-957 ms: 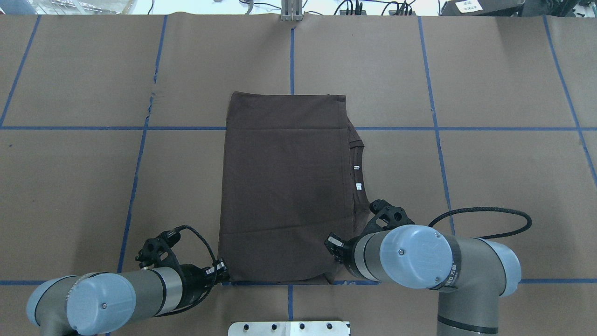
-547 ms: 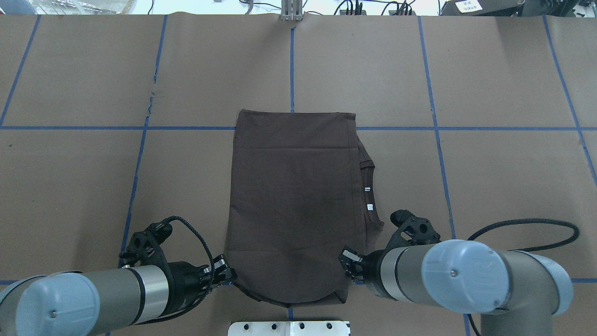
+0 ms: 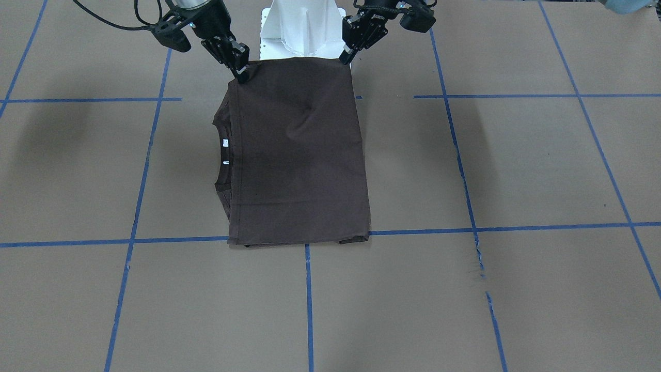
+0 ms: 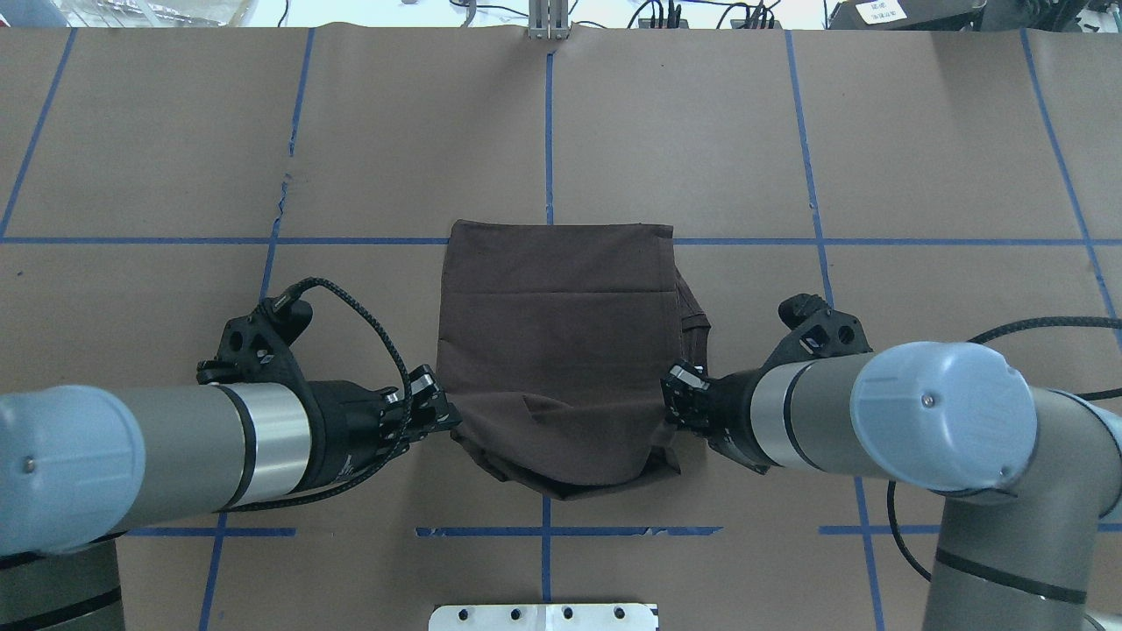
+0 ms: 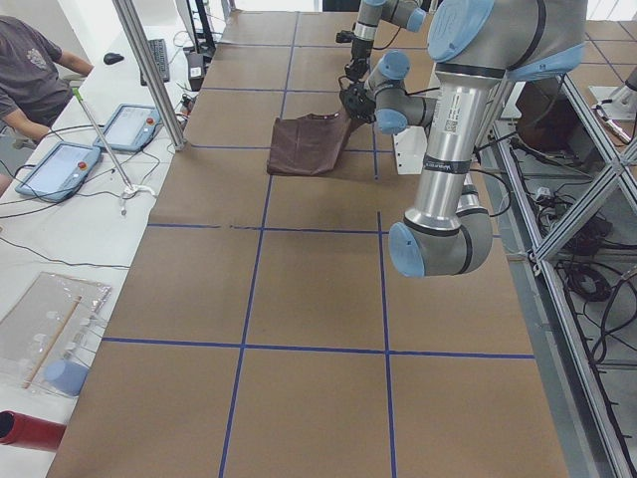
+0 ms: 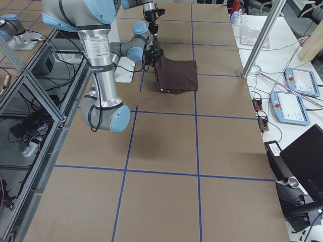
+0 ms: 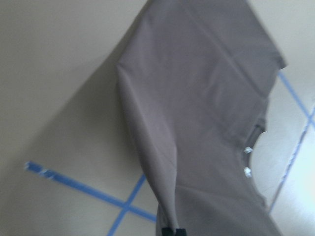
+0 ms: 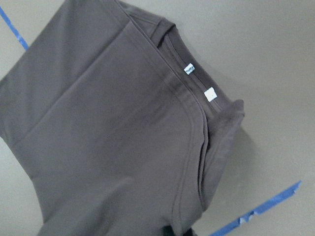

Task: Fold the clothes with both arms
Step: 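Lift the near edge with both grippers and fold it away from the robot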

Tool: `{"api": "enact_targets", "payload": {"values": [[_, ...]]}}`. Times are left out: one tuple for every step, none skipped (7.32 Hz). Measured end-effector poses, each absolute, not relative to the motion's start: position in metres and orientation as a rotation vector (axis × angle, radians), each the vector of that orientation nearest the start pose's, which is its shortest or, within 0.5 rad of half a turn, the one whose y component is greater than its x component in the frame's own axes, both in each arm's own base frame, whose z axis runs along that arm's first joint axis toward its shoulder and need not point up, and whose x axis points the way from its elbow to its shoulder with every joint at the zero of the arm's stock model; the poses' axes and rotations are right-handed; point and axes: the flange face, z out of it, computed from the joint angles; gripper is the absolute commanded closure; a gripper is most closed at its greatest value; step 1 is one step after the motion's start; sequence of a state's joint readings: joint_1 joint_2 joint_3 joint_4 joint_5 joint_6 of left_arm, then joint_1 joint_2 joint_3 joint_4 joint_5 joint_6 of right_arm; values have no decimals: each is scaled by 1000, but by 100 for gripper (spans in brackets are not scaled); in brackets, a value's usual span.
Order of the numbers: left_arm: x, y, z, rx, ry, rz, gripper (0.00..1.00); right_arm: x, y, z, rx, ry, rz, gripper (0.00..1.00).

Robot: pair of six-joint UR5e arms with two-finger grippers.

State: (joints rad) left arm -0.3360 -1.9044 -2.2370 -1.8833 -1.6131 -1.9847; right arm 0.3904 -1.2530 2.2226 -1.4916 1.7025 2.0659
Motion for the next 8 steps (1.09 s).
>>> {"api": "enact_targets", "payload": {"values": [[411,-293,166,-61,1306,-607,100,-413,-328,202,-174,-1061,753,100],[417,-306,171,-30,1281,-599,100,-417,-356,201,-167,-1053,766,100],[422,-319,175,1,1258,-591,100,-421,-378,202,-155,-1041,779,100],[428,-335,178,36,1238,-584,100,-428,-396,203,-143,-1026,791,100],[436,-358,180,76,1215,-582,100,-435,-418,207,-129,-1004,804,100],[447,-393,186,129,1178,-582,84,-443,-448,214,-121,-971,804,59],[459,-438,198,187,1130,-582,71,-455,-485,221,-120,-949,789,21],[471,-485,217,238,1086,-584,47,-474,-529,236,-112,-950,781,0]]}}
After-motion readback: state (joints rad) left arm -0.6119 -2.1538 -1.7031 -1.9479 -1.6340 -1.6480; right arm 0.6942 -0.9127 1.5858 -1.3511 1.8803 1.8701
